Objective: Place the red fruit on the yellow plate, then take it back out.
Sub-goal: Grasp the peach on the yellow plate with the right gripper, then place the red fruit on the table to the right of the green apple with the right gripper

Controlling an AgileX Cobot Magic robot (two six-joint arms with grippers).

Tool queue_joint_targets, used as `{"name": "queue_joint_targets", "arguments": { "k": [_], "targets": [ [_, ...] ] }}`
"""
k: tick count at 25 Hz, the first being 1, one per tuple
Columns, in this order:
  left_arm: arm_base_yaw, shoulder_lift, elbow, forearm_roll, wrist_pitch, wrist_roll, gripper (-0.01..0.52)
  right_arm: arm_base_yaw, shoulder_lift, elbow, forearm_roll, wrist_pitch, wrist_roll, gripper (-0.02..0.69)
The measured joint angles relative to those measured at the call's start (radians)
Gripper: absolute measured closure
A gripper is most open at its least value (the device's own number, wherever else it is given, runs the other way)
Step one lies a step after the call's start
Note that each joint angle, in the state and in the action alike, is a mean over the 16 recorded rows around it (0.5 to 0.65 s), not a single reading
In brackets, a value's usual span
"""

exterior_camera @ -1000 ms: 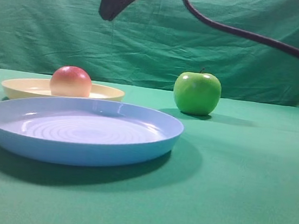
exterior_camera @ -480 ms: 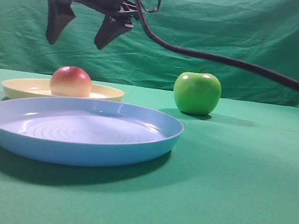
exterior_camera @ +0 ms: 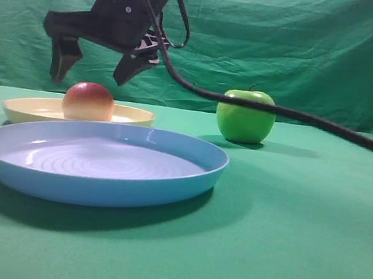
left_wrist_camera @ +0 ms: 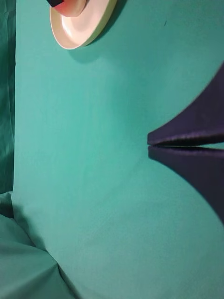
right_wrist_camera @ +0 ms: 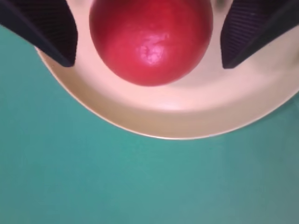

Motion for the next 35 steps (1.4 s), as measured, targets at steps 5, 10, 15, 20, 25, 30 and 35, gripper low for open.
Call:
{"name": "queue_joint_targets", "arguments": {
  "k": [5, 10, 15, 20, 25, 30, 35],
  "targets": [
    [0.0, 0.0, 0.0, 0.0, 0.0, 0.0, 0.514, 0.0, 0.021, 0.0, -0.001, -0.005, 0.001, 0.15],
    [0.0, 0.0, 0.0, 0.0, 0.0, 0.0, 0.514, 0.0, 0.027, -0.002, -0.003, 0.015, 0.001, 0.264],
    [0.0, 0.0, 0.0, 0.0, 0.0, 0.0, 0.514, 0.0, 0.008, -0.006, -0.015, 0.074, 0.001, 0.381],
    [0.0, 0.0, 0.0, 0.0, 0.0, 0.0, 0.514, 0.0, -0.054, -0.009, -0.038, 0.176, 0.009, 0.448],
    [0.0, 0.0, 0.0, 0.0, 0.0, 0.0, 0.514, 0.0, -0.16, -0.012, -0.095, 0.316, 0.06, 0.457],
    [0.0, 0.0, 0.0, 0.0, 0.0, 0.0, 0.514, 0.0, -0.292, -0.014, -0.169, 0.47, 0.146, 0.459],
    [0.0, 0.0, 0.0, 0.0, 0.0, 0.0, 0.514, 0.0, -0.423, -0.006, -0.233, 0.611, 0.24, 0.459]
  ]
}}
